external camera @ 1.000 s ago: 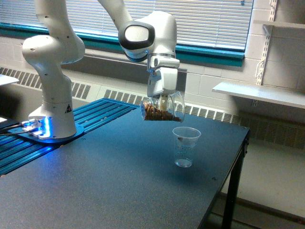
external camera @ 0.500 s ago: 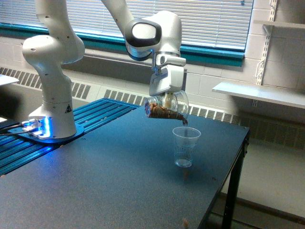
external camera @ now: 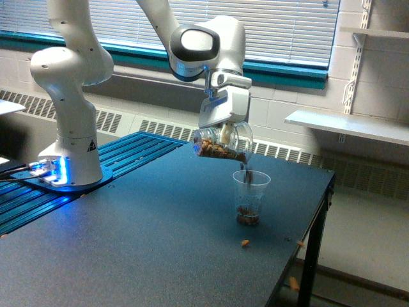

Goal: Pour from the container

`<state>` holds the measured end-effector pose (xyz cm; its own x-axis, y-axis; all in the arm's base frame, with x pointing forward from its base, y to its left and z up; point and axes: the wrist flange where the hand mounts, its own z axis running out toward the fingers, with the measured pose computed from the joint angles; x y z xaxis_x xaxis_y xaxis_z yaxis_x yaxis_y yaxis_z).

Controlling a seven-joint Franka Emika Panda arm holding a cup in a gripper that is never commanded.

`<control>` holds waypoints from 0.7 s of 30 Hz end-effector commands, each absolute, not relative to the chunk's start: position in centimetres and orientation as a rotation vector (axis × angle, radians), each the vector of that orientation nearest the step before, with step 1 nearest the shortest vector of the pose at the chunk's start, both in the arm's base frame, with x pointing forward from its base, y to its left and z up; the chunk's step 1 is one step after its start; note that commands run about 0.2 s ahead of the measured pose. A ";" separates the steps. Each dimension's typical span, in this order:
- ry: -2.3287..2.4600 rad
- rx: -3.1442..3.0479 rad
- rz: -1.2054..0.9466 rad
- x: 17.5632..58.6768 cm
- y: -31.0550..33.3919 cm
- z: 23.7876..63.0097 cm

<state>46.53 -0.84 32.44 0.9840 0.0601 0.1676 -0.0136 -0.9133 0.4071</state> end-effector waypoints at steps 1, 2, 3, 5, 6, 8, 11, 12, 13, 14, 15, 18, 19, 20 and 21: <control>0.052 2.684 0.255 46.9 -0.3 33.2; 0.054 2.681 0.255 46.9 -0.3 33.2; 0.056 2.677 0.254 46.9 -0.3 33.2; 0.060 2.673 0.251 46.9 -0.3 33.3; 0.062 2.671 0.248 46.8 -0.3 33.3; 0.065 2.668 0.247 46.8 -0.2 33.3; 0.082 2.658 0.242 46.8 -0.1 33.4; 0.087 2.654 0.241 46.9 -0.1 33.5; 0.092 2.652 0.237 46.8 0.0 33.5; 0.095 2.649 0.236 46.8 0.0 33.5; 0.101 2.644 0.234 46.8 0.0 33.6; 0.114 2.634 0.228 46.8 0.1 33.8; 0.118 2.631 0.228 46.8 0.2 33.8; 0.123 2.627 0.226 46.8 0.2 33.8; 0.126 2.624 0.225 46.8 0.2 33.9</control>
<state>46.61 -0.40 32.97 0.9861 0.0993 0.1332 0.0257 -0.8833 0.4681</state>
